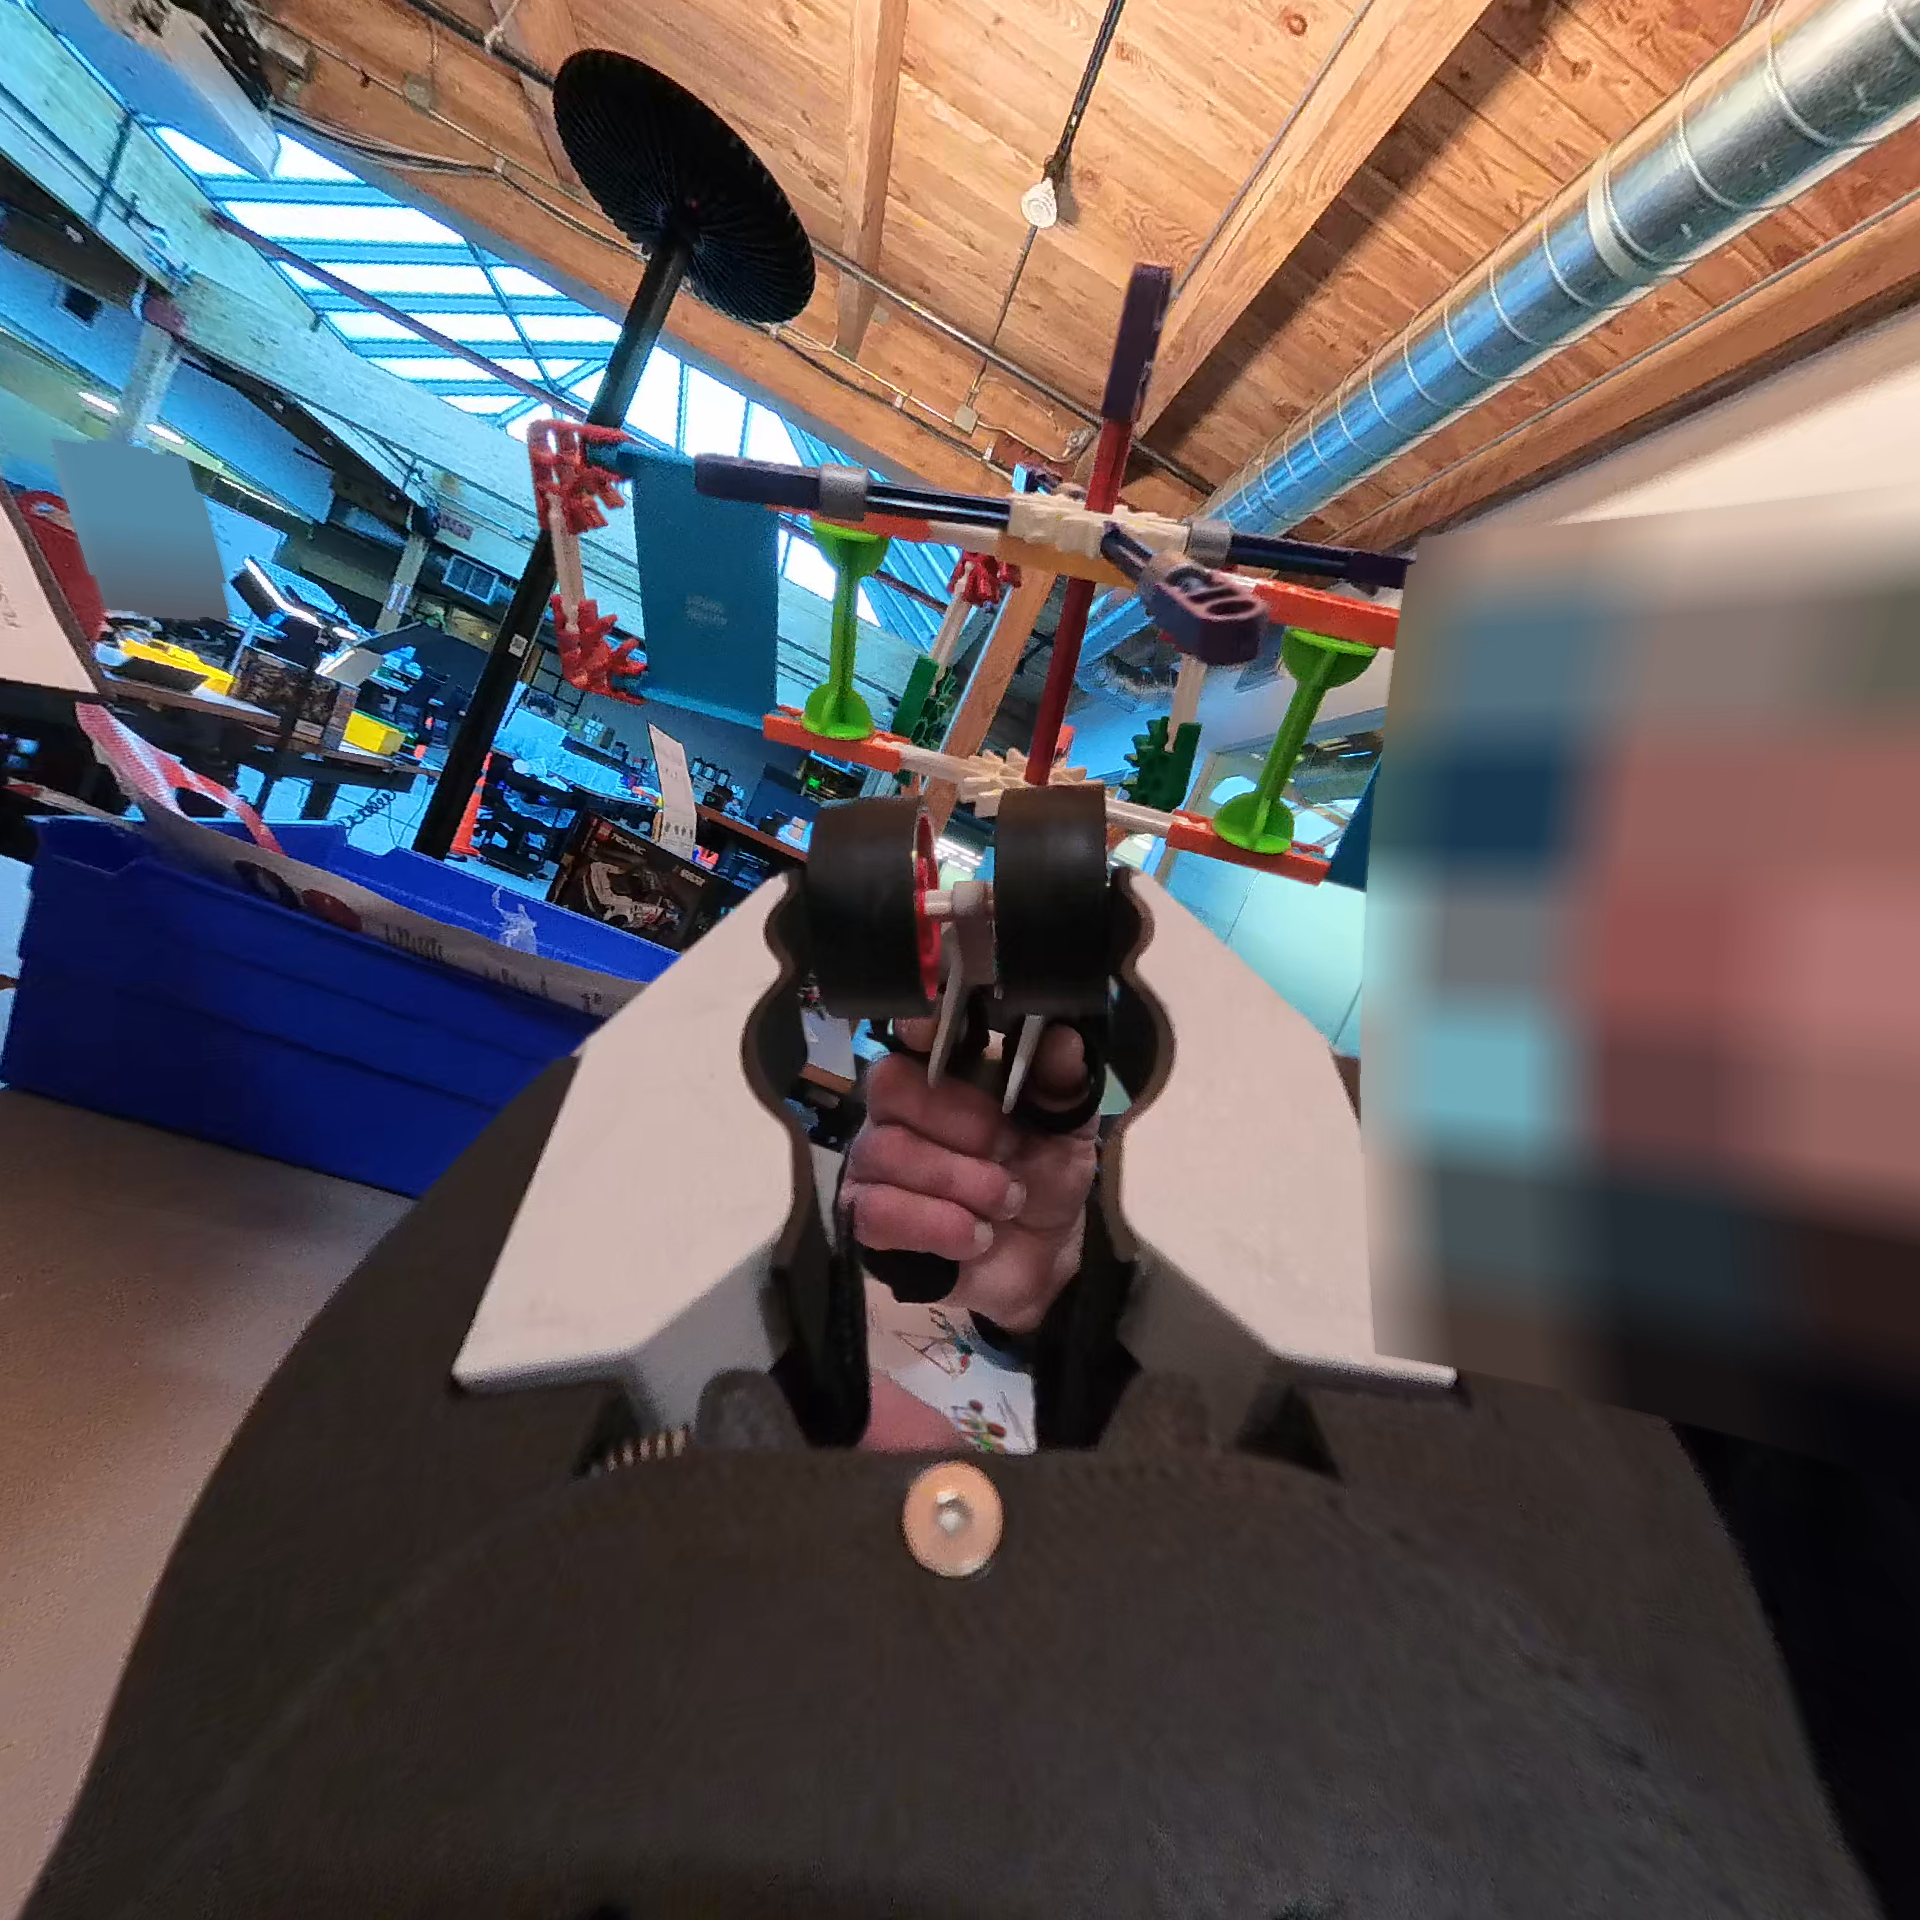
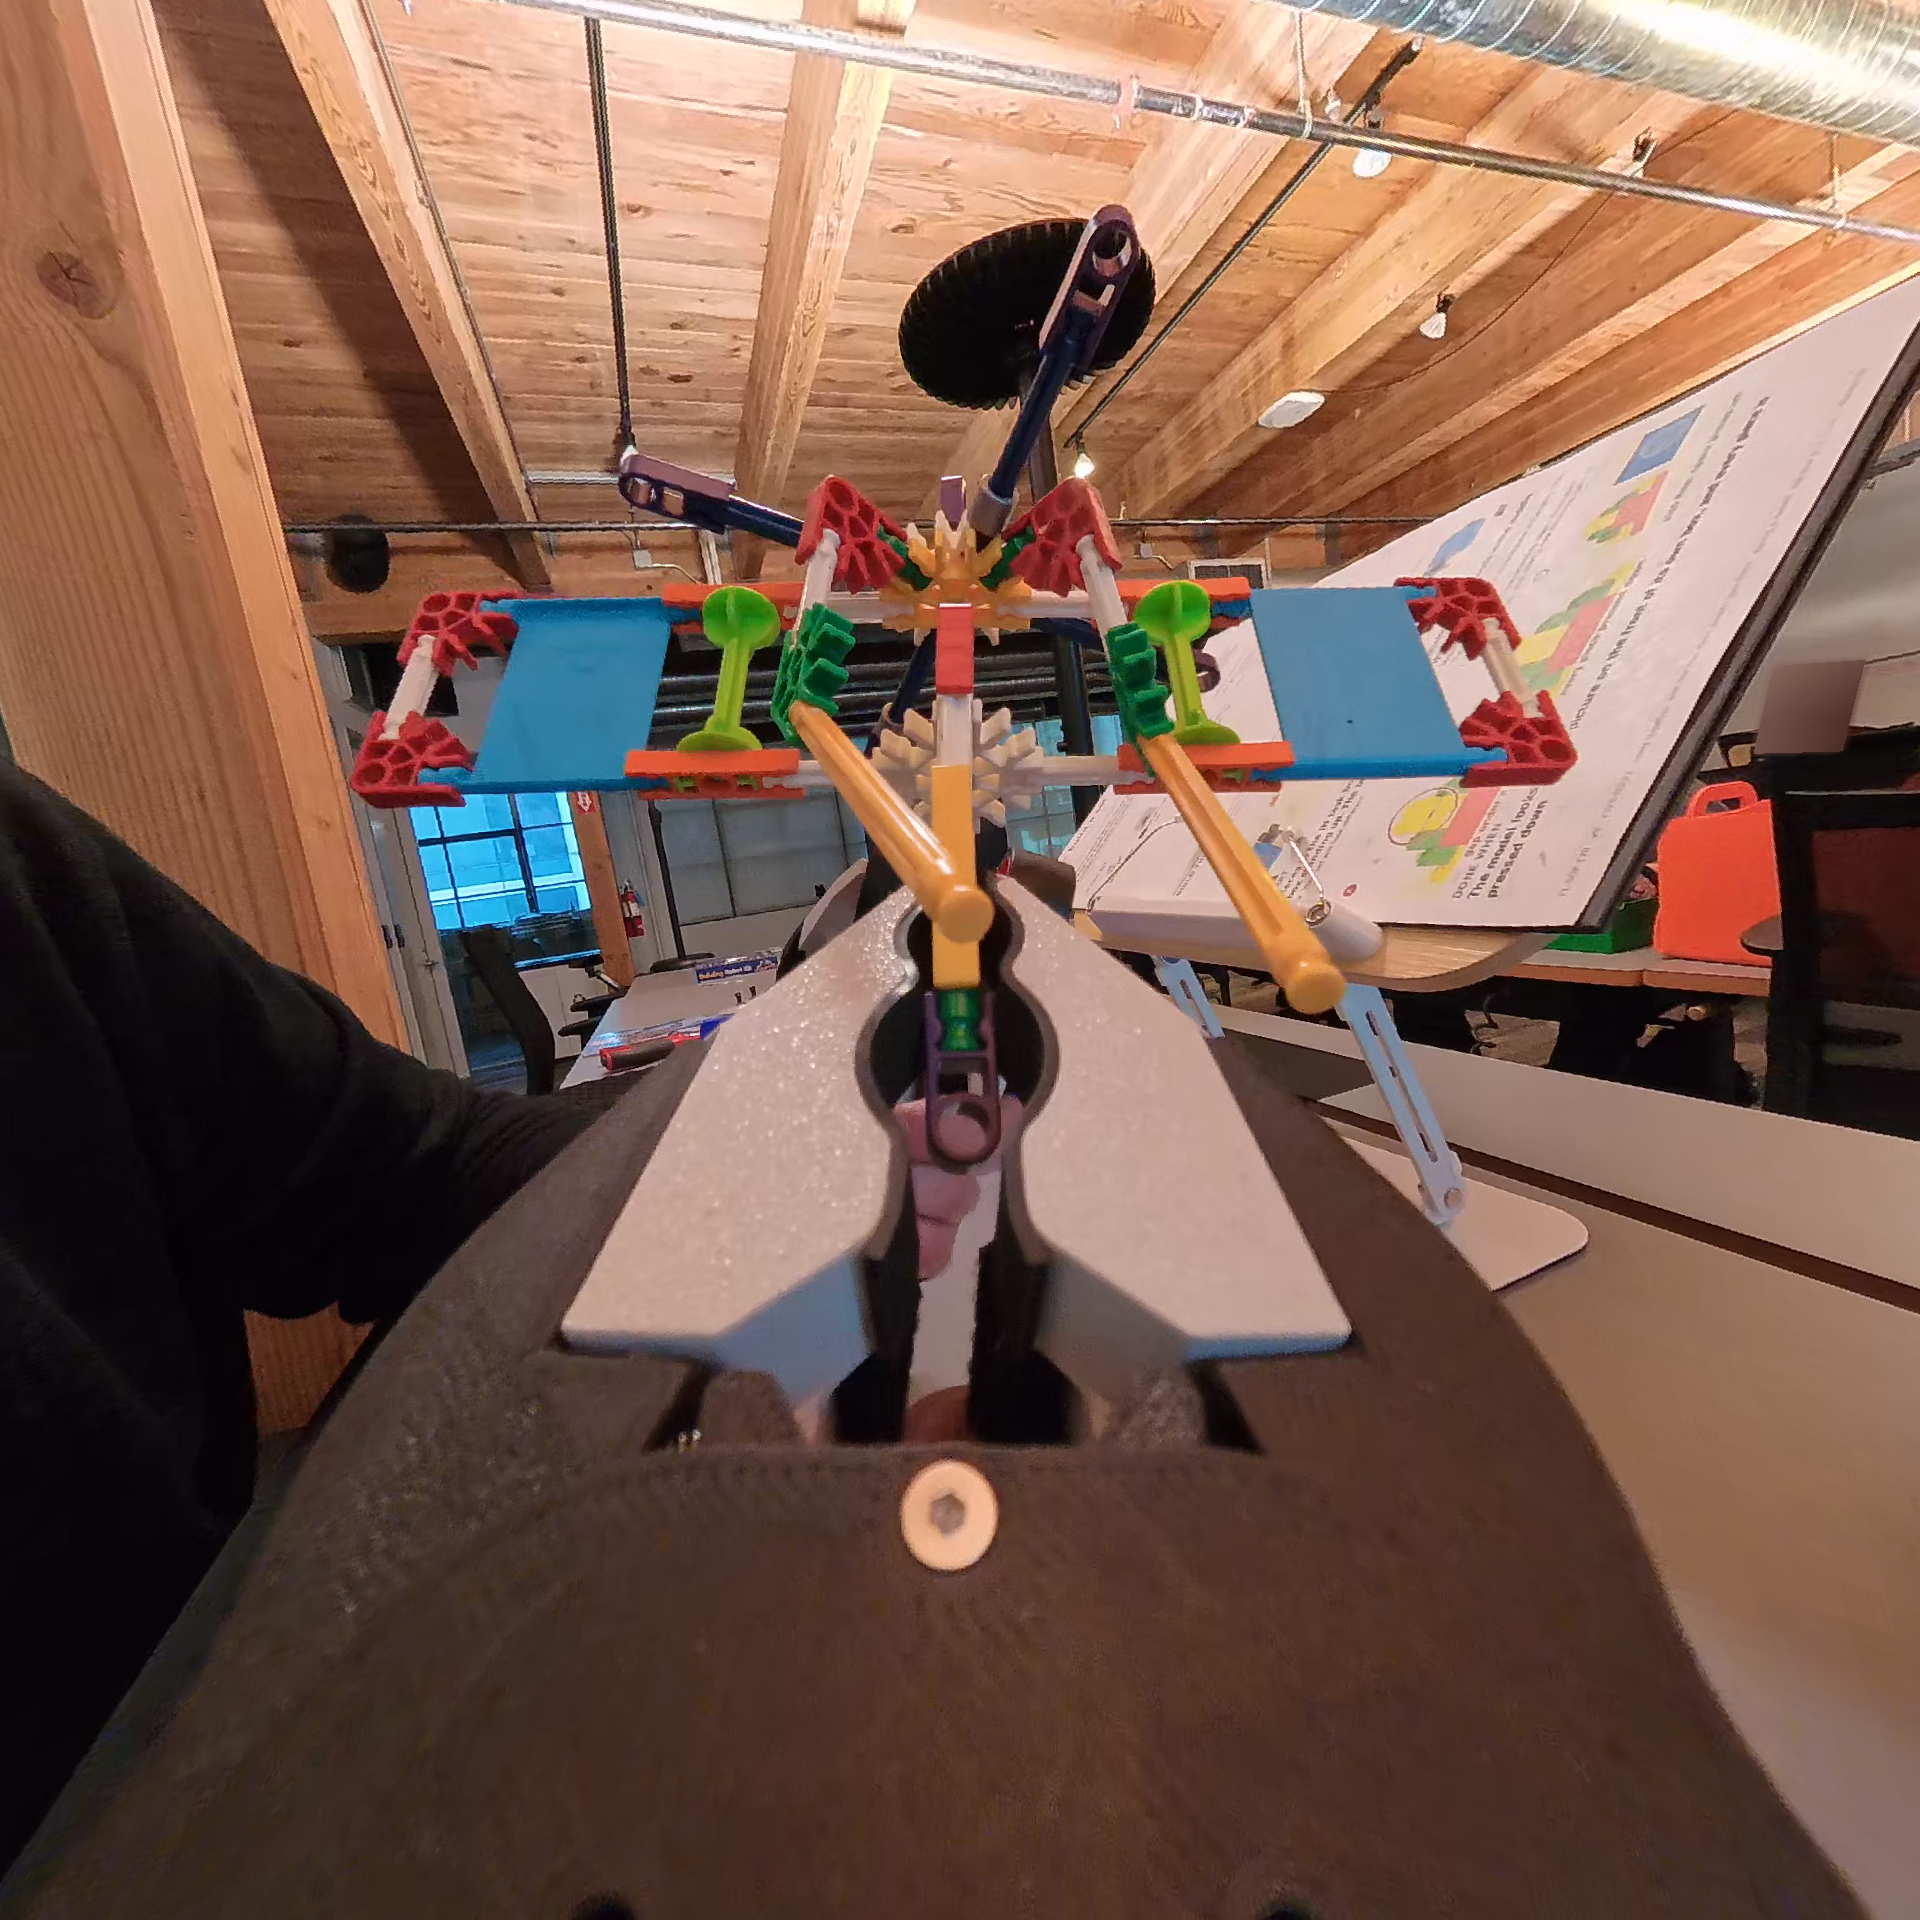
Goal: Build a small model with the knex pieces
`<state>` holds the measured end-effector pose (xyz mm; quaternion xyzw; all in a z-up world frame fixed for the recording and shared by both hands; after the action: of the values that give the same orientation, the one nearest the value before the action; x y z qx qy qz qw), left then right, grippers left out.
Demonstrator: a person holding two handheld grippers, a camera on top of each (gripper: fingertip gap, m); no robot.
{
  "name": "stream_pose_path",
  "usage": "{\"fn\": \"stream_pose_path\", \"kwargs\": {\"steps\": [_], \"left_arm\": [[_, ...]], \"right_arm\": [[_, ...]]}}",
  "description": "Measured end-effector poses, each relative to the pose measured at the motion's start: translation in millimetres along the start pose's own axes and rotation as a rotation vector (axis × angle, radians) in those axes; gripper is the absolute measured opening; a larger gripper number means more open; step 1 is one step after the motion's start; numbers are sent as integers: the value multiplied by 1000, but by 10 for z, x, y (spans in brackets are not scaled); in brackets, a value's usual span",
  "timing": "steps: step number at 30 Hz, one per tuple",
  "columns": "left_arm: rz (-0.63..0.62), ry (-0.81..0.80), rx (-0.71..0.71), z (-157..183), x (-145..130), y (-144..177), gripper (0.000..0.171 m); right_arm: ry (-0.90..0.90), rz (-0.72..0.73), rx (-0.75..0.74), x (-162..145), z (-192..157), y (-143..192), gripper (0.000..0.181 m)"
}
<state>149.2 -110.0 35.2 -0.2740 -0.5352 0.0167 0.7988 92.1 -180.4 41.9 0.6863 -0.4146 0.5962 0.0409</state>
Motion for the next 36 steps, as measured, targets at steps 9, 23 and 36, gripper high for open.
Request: {"fn": "stream_pose_path", "kwargs": {"steps": [9,23,36], "left_arm": [[-134,-207,-4,34,-115,28,55],[-357,-465,12,47,-320,246,54],[-567,-765,18,49,-675,597,55]], "right_arm": [[-16,-19,19,-31,-17,-6,3],[-59,-143,32,-318,49,-44,3],[-118,-291,51,-670,110,-14,3]]}}
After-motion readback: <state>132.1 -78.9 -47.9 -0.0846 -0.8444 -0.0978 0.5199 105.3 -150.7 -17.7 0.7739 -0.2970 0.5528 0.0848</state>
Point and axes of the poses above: each gripper's, where its closed fingertips meet, y back along the fingers, x out of its top, z = x × y across the jaws, the point moved 1 cm from there along y, back along the fingers, and after that the axes turned 9 degrees about -y, right-handed, at the moved point
